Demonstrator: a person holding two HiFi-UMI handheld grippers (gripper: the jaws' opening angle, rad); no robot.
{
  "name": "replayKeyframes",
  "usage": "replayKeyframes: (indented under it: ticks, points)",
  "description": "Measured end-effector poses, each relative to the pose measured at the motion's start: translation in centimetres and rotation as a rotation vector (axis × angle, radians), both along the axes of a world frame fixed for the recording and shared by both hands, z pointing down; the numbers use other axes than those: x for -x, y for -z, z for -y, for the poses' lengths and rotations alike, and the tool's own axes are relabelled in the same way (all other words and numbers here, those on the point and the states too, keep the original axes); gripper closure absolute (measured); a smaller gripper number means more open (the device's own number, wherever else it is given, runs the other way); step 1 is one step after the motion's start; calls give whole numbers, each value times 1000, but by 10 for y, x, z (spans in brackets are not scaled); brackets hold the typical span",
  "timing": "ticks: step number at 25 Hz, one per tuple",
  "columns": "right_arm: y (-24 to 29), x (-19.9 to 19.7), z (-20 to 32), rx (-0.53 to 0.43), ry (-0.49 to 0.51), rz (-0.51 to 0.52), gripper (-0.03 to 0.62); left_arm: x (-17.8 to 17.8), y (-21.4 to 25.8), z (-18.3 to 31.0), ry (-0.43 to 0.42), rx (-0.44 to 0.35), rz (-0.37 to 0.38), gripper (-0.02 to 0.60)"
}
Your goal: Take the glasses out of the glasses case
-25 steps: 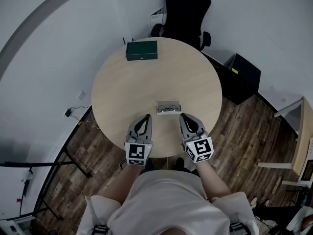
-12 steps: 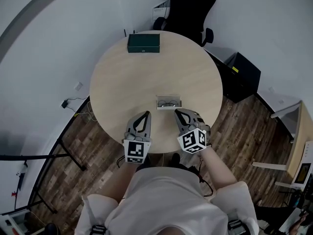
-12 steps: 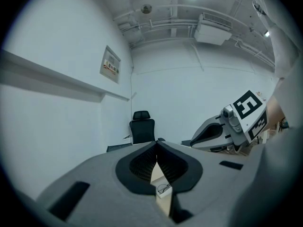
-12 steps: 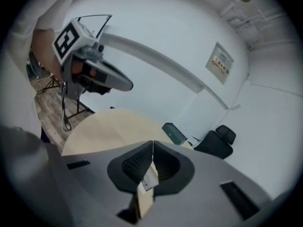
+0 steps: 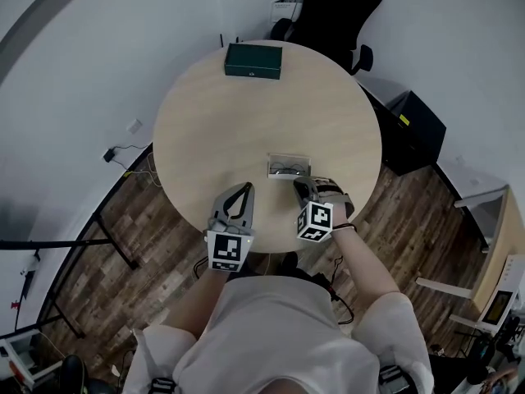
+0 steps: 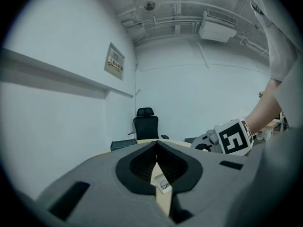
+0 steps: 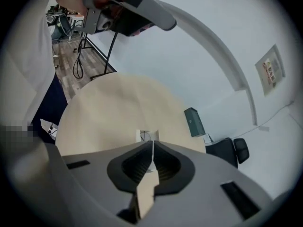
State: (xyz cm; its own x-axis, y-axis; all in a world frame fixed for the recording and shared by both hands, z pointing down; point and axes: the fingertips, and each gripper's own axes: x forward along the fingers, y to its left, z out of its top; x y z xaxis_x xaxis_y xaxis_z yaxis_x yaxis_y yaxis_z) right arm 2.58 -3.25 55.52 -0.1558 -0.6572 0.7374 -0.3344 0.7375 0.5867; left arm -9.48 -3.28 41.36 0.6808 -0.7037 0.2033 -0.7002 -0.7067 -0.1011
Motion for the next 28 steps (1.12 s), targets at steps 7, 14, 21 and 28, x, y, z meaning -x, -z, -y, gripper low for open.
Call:
replayKeyframes:
  ticks: [7, 14, 21, 28]
  points:
    - [-35, 0, 18, 108, -33, 24, 577, 6, -15, 0, 14, 44, 11, 573]
    - [-67, -5, 40, 163, -7, -26, 479, 6, -21, 0, 26, 35, 23, 572]
    - [-100, -12, 62, 221, -15, -40, 480, 12, -26, 4, 47, 42, 23, 572]
    - [-127, -14, 78, 284, -18, -44, 487, 23, -39, 14, 91, 75, 28, 572]
